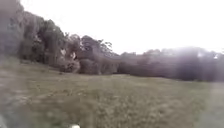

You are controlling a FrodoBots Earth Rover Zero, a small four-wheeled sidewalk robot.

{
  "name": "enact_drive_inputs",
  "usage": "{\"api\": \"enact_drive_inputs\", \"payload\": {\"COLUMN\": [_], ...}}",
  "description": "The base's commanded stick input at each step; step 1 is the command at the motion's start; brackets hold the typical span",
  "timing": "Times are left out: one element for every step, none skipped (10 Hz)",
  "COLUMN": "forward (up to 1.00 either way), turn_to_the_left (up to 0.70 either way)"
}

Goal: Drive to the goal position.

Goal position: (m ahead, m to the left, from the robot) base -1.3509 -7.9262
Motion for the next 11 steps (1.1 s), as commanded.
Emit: {"api": "enact_drive_inputs", "payload": {"forward": [0.7,0.7,0.7,0.7,0.7,0.7,0.7,0.7,0.7,0.7,0.7], "turn_to_the_left": [-0.06,0.0,0.0,0.0,0.0,0.0,0.0,0.0,0.0,0.0,0.0]}}
